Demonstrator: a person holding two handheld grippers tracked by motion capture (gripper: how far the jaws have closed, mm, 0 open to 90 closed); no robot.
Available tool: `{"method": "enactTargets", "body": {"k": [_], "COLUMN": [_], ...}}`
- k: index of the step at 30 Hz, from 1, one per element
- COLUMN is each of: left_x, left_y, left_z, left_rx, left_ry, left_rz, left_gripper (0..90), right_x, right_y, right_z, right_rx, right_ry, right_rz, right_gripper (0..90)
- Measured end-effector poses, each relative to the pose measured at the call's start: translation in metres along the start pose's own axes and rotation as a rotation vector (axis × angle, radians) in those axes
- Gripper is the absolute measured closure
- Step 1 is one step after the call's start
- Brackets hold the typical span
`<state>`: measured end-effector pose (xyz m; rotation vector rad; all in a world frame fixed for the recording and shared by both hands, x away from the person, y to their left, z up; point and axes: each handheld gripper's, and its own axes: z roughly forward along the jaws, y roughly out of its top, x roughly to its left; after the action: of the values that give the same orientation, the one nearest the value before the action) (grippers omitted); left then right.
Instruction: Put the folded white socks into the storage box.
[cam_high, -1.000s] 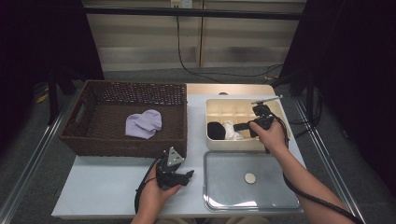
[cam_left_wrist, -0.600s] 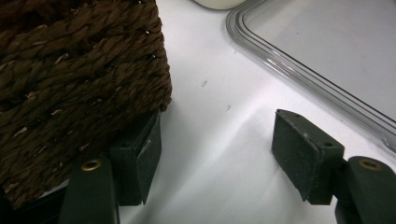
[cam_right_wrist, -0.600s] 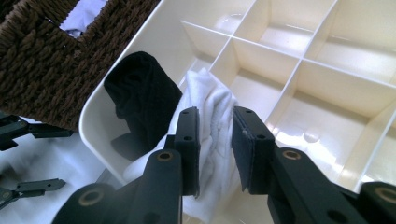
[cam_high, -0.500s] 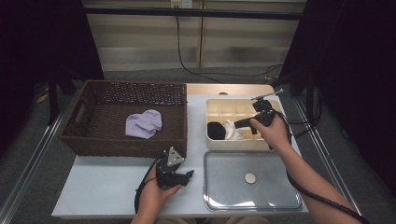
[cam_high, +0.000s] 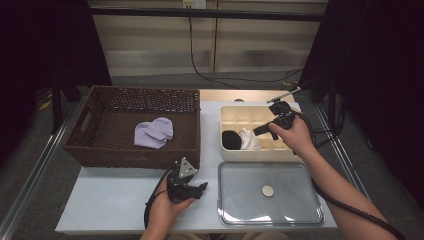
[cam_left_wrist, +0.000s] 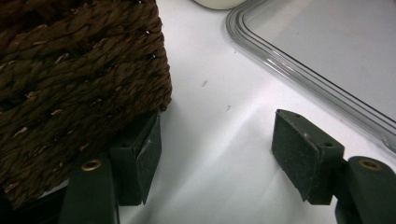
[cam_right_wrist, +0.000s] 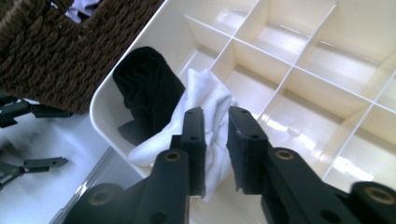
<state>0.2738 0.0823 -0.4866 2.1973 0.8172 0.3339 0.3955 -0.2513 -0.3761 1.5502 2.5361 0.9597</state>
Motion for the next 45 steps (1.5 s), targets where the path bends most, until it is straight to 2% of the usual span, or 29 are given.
{"method": "enactTargets", "body": {"k": [7, 9, 13, 34, 45], "left_x": [0.0, -0.001, -0.001, 0.0, 0.0], "left_y": [0.0, 0.0, 0.0, 0.0, 0.0], "left_z": [0.0, 0.001, 0.001, 0.0, 0.0], "left_rx": [0.0, -0.008, -0.008, 0.0, 0.0], "left_ry": [-0.001, 0.001, 0.0, 0.001, 0.002], "left_rz": [0.002, -0.012, -0.012, 0.0, 0.002], "left_gripper": [33.1, 33.1, 33.1, 33.1, 33.1], "right_x": [0.01, 0.012, 0.015, 0.016, 0.016], "right_y": [0.008, 0.011, 0.015, 0.005, -0.01], "right_z": [-0.001, -0.002, -0.002, 0.027, 0.052], "right_rx": [0.073, 0.089, 0.121, 0.132, 0.155], "right_ry": [-0.033, -0.036, -0.048, -0.053, -0.011], "right_rz": [-0.052, -0.068, -0.092, -0.107, -0.101], "right_gripper": [87.9, 90.0, 90.0, 90.0, 90.0]}}
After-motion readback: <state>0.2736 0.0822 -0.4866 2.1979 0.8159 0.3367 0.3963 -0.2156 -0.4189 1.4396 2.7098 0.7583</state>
